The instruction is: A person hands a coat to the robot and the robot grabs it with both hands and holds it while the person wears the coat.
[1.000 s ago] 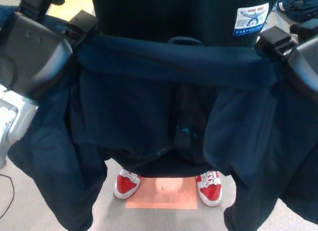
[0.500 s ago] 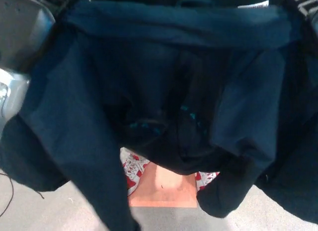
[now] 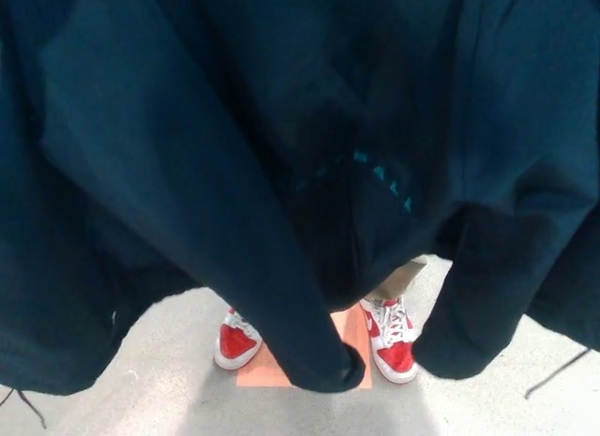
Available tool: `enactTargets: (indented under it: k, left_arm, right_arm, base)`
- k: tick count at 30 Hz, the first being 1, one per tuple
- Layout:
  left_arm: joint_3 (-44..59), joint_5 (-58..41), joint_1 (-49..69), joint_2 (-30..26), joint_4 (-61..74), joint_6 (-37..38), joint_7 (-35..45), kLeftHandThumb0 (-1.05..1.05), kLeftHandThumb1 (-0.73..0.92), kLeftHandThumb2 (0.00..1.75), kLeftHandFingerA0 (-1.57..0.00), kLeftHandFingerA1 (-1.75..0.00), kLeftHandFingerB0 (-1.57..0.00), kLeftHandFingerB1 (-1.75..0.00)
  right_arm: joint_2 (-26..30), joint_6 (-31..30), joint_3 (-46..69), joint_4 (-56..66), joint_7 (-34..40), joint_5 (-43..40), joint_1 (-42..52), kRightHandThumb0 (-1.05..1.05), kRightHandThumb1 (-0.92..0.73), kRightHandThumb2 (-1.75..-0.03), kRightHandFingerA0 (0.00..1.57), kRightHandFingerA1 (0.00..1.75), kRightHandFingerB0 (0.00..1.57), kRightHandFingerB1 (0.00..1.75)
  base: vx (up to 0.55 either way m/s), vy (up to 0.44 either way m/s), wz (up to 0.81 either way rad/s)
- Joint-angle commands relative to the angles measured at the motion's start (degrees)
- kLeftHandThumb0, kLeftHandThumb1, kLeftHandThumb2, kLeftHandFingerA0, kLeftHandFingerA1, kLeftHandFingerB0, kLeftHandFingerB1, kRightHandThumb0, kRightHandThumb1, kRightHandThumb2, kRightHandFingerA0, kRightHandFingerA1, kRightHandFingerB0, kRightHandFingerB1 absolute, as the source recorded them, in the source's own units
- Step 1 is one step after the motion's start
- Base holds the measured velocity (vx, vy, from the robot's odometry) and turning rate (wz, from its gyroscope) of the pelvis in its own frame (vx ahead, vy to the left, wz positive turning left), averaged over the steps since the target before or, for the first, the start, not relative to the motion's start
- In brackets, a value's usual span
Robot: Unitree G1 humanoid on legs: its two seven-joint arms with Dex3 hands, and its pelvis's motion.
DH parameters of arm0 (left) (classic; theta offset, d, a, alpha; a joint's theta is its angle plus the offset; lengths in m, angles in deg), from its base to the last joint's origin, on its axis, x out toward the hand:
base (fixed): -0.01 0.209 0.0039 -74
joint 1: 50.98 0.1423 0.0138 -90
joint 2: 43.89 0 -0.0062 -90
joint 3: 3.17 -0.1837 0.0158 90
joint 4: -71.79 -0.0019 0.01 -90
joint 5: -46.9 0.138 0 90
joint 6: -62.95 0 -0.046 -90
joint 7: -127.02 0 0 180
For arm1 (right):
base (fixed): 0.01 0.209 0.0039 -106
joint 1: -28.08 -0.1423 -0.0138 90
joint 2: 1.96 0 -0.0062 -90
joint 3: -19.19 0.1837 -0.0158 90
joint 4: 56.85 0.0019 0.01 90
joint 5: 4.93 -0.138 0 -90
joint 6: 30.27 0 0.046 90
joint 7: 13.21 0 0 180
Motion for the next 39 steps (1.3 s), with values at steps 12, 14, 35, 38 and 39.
enactTargets:
  k: [12,14,35,38,39]
  left_arm:
    - [-1.3,-3.9,-13.7,-4.6,-10.7,-0.5,-3.6,-0.18,0.69,0.63,-0.92,-1.69,-0.68,-0.98]
    - [-1.8,-5.1,-17.1,-5.2,-13.8,0.8,-1.7,-0.19,0.70,0.63,-0.91,-1.70,-0.66,-1.01]
    - [-13.5,-3.1,-44.0,-7.9,-39.7,-2.1,-1.4,-0.28,0.61,0.61,-0.99,-1.60,-0.77,-0.65]
    - [-15.9,-2.3,-48.5,-8.1,-42.6,-3.2,1.3,-0.30,0.59,0.58,-0.96,-1.62,-0.74,-0.80]
    - [-16.3,-2.4,-49.3,-8.0,-43.1,-3.1,1.9,-0.30,0.58,0.62,-0.93,-1.66,-0.70,-0.93]
  right_arm:
    - [3.3,3.0,0.2,-10.8,3.6,-3.8,-12.3,-0.12,-0.76,-0.66,0.90,1.74,0.54,1.32]
    - [4.0,4.3,-0.3,-15.9,3.3,-4.4,-16.9,-0.09,-0.78,-0.66,0.94,1.75,0.58,1.17]
    - [6.0,5.7,-9.5,-48.6,3.6,-4.4,-46.0,-0.18,-0.65,-0.64,0.93,1.66,0.82,0.84]
    - [6.0,4.3,-10.7,-50.4,2.0,-4.6,-48.6,-0.21,-0.49,-0.89,1.21,1.36,0.81,0.84]
    - [5.9,4.1,-10.9,-50.7,1.6,-4.6,-49.1,-0.21,-0.50,-0.90,1.21,1.35,0.81,0.83]
  base:
    - [0.00,0.000,0.00]
    - [0.00,0.000,0.00]
    - [0.00,0.000,0.00]
    - [0.00,0.000,0.00]
    - [0.00,0.000,0.00]
